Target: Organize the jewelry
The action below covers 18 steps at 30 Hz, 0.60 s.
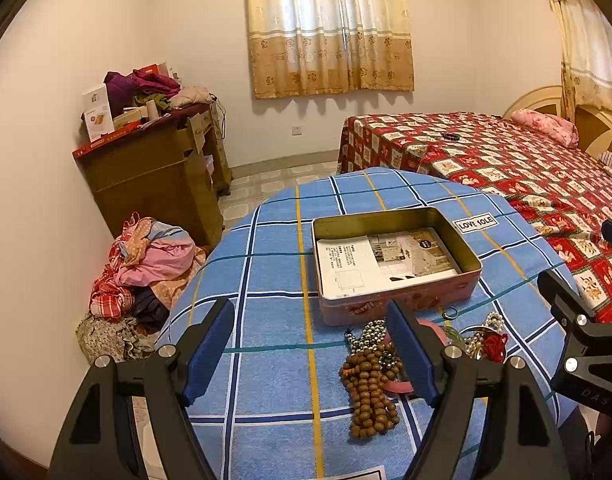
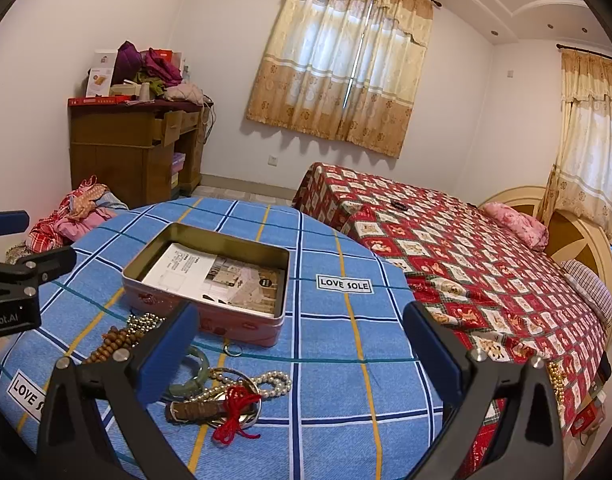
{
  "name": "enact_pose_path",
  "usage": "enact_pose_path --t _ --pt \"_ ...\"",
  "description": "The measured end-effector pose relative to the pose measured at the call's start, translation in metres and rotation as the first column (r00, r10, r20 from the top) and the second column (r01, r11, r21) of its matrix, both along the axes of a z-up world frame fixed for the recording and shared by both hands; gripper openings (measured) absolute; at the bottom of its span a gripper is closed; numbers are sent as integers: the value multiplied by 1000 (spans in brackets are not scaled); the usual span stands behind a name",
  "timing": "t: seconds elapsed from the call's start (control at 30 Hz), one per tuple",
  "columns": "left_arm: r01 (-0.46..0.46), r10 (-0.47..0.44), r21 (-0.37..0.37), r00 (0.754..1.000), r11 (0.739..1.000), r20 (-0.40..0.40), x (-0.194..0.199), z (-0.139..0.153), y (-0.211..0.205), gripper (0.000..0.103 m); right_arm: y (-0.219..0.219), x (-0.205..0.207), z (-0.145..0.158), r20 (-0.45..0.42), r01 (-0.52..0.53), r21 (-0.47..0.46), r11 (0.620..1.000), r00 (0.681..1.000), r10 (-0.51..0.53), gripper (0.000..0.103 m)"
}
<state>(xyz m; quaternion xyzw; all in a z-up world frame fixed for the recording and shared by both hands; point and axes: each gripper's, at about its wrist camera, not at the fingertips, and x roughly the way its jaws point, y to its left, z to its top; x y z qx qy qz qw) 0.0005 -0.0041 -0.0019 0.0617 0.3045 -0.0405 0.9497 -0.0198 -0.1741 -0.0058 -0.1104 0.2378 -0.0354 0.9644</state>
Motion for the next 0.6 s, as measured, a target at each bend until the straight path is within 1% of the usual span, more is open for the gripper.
enact_pose_path --t 0.6 --pt "-4 4 10 1000 1000 1 -1 0 2 78 2 0 -1 -3 -1 -2 1000 1000 1 103"
